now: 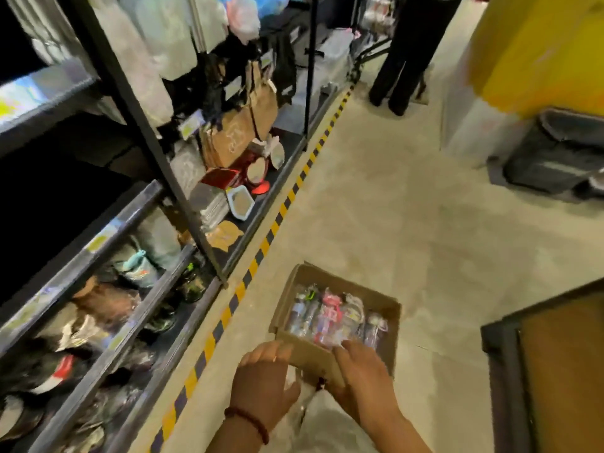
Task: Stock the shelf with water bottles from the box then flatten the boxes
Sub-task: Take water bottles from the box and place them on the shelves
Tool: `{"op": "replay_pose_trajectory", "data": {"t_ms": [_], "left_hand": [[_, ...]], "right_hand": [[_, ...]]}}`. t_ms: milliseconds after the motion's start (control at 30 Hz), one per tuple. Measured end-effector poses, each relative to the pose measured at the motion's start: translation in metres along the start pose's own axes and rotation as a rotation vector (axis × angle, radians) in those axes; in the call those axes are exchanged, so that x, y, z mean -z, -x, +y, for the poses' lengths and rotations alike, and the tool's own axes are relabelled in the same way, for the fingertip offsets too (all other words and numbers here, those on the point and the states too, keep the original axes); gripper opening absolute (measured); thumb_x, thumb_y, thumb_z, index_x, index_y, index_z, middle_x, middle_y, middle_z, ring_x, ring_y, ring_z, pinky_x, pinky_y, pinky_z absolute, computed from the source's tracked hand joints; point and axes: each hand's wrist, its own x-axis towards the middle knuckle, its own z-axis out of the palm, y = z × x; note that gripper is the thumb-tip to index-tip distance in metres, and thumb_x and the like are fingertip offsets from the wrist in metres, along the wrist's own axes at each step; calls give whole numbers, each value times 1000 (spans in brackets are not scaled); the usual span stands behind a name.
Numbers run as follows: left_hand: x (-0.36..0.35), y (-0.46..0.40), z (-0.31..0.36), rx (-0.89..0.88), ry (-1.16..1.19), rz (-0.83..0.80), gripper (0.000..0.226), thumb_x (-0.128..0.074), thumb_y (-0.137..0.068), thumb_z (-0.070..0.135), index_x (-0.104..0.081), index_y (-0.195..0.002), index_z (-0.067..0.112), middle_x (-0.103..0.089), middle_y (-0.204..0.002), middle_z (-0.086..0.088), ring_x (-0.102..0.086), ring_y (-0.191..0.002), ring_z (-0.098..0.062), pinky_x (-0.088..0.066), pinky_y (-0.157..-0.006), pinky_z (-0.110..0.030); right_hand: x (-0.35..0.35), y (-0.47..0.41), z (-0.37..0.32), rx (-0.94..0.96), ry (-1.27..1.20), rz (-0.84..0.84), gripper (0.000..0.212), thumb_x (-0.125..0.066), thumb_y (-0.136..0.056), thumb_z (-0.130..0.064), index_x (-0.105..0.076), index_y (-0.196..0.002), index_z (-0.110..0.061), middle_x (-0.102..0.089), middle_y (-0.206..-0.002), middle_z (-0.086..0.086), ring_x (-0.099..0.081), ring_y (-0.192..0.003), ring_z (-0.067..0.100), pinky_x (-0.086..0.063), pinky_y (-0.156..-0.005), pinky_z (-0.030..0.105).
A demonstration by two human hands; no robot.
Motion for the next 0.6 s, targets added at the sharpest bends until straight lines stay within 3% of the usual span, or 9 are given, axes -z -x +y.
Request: {"op": "replay_pose_trajectory", "data": {"t_ms": [67,200,467,600], "left_hand": [[7,-36,17,-31,22,14,61,-43,-85,56,-36,-141,31,-38,-145,8,-36,-133,-15,-30,-109,-30],[14,-108,43,-61,38,29,51,-43,-89,53,-39,-135,30,-43,-139,7,-39,-128,-14,-33,-105,-28],[-33,-236,54,89,122,-70,58,-48,-91,48,-34,-142,25,-41,-144,4,-38,-130,-15,-32,-105,-26],[-96,-305,41,193,168,-192,56,-59,-86,41,-47,-135,17,-50,-136,-3,-47,-123,-23,-38,-101,-31]], "right_hand": [[5,-17,28,-60,-20,6,25,-65,-53,-38,-67,-72,-22,-62,-68,-2,-61,-58,20,-44,-47,22],[10,-65,87,-189,-79,-20,40,-85,-45,-33,-67,-79,-20,-64,-70,-2,-62,-58,20,-47,-46,28],[-41,-134,169,-344,-150,-154,41,-87,-51,-30,-69,-85,-17,-68,-80,2,-63,-61,19,-51,-49,29],[-119,-168,201,-433,-269,-302,38,-65,-81,-34,-58,-114,-16,-59,-110,4,-57,-99,24,-46,-77,33]]}}
